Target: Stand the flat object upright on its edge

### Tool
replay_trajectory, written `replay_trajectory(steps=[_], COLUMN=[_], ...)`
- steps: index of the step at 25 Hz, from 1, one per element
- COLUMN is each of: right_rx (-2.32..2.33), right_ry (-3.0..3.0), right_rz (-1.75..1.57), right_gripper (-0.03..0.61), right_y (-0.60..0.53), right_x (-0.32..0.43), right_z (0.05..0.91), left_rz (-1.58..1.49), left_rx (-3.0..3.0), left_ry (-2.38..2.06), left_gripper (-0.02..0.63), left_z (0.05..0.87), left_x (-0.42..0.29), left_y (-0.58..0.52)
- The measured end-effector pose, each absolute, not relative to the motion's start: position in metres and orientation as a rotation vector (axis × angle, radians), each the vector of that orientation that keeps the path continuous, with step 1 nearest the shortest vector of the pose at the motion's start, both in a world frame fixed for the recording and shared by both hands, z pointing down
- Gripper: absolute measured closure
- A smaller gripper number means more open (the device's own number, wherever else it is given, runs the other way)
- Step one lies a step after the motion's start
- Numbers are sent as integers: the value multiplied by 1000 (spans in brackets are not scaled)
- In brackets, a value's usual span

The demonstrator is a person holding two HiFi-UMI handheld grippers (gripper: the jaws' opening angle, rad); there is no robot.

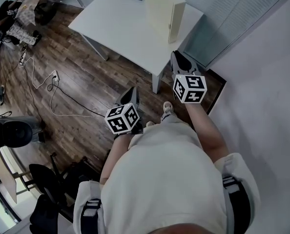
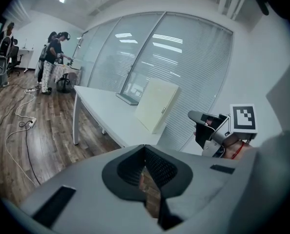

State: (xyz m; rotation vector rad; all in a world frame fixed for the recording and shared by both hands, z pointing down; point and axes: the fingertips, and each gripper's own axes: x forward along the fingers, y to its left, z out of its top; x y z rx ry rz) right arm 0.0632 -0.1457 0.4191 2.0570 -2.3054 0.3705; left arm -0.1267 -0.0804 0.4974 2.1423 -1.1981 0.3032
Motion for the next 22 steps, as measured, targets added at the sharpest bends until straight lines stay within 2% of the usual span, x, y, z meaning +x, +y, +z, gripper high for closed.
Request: replay_trajectory(steps=[22], right_rx=[1993], right_ry=[-2359], right_rz=[396], right_gripper=[560], right_y=[-79], right_x=[29], right_z=[432], left_rz=[264], left_rx=[2139], left_ry=[-1211], left_gripper=[594], left_z=[499], left_x=[-145], left_y=[-66])
